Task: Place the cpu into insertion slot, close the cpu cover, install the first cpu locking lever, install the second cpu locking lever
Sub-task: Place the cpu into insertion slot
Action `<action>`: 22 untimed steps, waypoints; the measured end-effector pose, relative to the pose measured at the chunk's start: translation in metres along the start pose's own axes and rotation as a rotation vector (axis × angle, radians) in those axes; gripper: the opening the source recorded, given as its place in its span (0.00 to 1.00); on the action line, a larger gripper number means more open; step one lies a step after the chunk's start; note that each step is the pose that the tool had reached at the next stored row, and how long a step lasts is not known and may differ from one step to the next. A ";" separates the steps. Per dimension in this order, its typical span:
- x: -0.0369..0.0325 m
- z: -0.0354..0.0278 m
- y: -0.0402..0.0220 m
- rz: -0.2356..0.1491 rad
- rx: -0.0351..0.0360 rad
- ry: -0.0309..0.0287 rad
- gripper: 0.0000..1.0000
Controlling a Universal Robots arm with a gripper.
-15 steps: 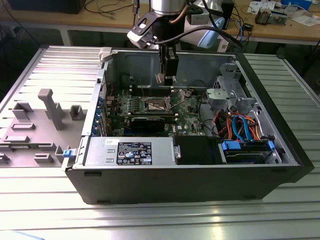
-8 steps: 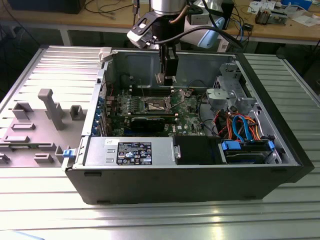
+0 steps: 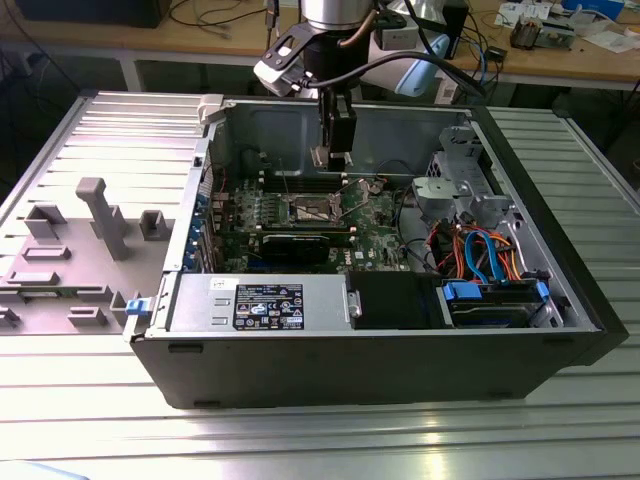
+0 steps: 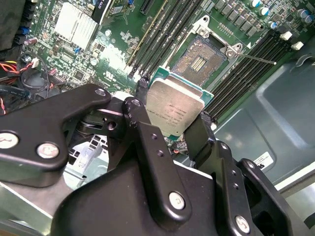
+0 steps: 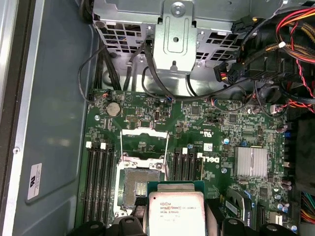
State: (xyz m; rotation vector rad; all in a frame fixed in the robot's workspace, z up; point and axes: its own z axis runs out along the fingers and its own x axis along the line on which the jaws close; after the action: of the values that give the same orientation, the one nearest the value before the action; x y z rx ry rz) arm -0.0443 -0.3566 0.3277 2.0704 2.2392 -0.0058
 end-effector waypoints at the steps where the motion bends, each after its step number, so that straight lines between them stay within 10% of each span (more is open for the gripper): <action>1: 0.0000 0.0000 0.0000 0.001 0.0001 -0.0002 0.55; 22: 0.0000 0.0000 0.0000 0.023 0.0020 -0.0056 0.55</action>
State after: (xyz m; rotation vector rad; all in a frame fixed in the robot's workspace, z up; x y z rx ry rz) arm -0.0443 -0.3565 0.3277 2.0943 2.2130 -0.0122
